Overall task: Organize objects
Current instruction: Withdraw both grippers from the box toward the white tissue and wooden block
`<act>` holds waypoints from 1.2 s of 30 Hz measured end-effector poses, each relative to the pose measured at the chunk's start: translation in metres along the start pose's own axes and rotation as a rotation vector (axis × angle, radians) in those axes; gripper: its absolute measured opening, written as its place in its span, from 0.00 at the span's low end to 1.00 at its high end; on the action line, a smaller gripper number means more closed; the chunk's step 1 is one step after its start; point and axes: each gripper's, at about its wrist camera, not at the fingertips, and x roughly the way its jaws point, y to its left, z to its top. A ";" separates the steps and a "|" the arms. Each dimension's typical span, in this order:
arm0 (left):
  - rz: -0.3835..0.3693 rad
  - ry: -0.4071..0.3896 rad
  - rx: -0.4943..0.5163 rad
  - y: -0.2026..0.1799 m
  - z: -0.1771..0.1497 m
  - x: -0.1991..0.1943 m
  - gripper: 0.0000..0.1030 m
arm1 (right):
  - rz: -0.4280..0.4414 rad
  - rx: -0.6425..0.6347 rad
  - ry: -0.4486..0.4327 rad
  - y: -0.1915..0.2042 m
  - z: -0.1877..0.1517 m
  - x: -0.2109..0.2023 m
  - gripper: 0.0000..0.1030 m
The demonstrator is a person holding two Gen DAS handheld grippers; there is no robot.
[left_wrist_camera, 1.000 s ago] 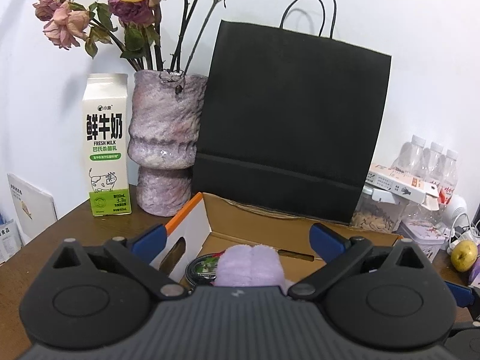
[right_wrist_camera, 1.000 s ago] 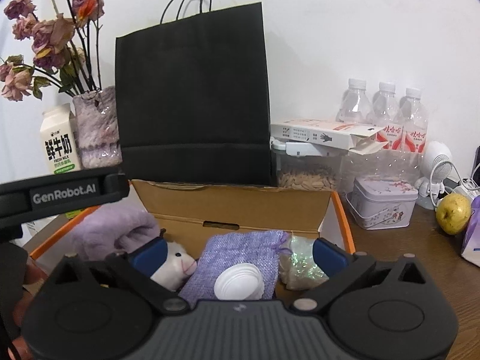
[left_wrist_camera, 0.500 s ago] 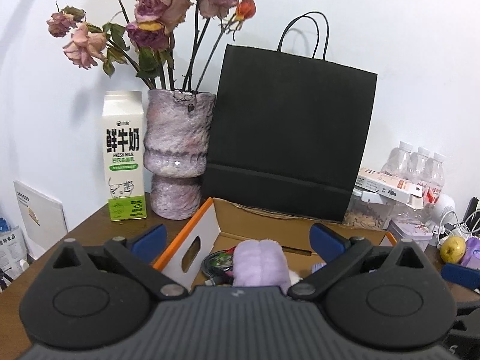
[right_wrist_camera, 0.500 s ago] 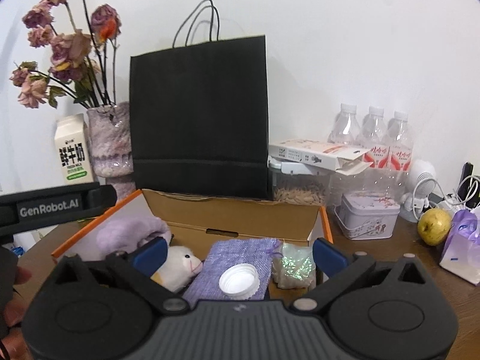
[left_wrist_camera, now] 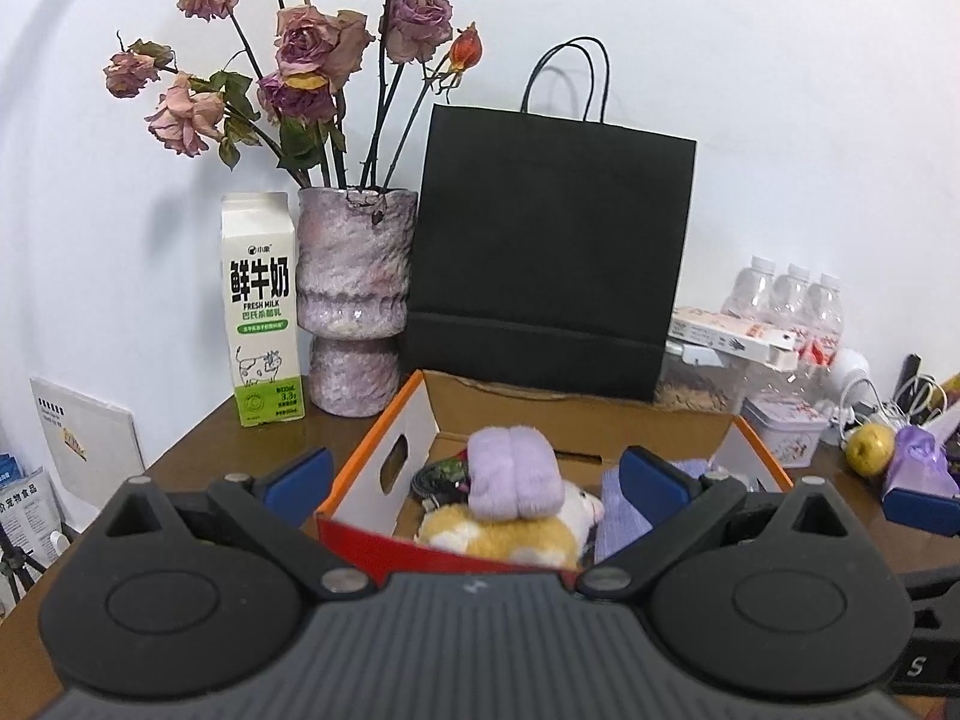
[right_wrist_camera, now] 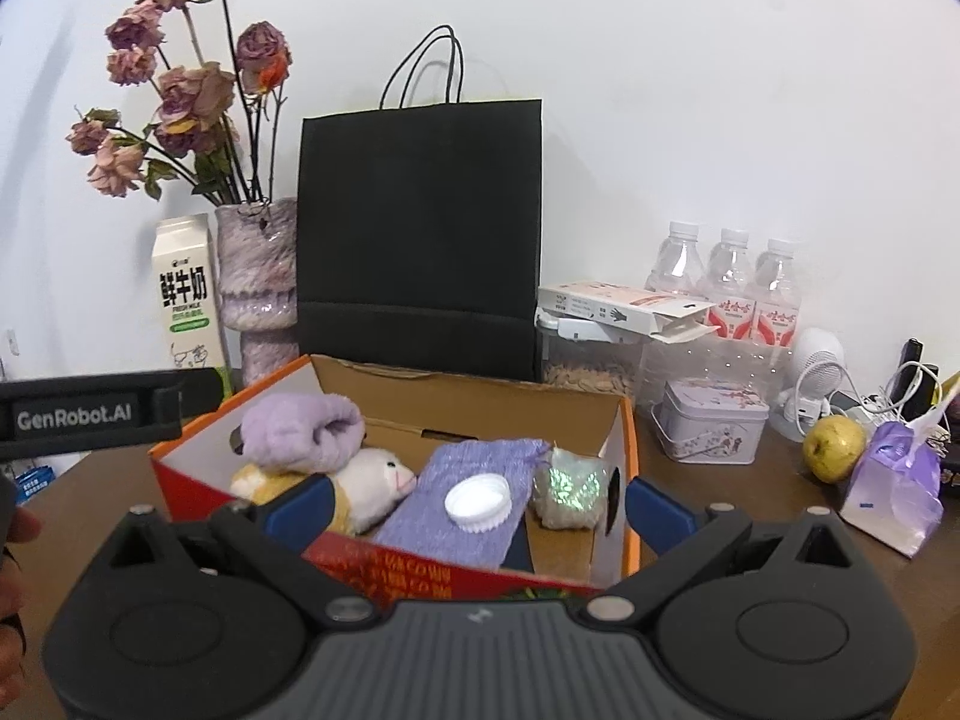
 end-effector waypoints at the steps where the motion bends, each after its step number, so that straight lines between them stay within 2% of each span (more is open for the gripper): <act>1: -0.001 0.003 0.001 0.001 -0.002 -0.003 1.00 | 0.000 -0.002 0.001 0.000 -0.002 -0.004 1.00; 21: -0.012 0.082 0.017 0.006 -0.046 -0.064 1.00 | 0.003 0.014 0.052 -0.011 -0.059 -0.076 1.00; 36: -0.029 0.180 0.055 0.011 -0.100 -0.091 1.00 | 0.009 -0.005 0.177 -0.027 -0.119 -0.112 1.00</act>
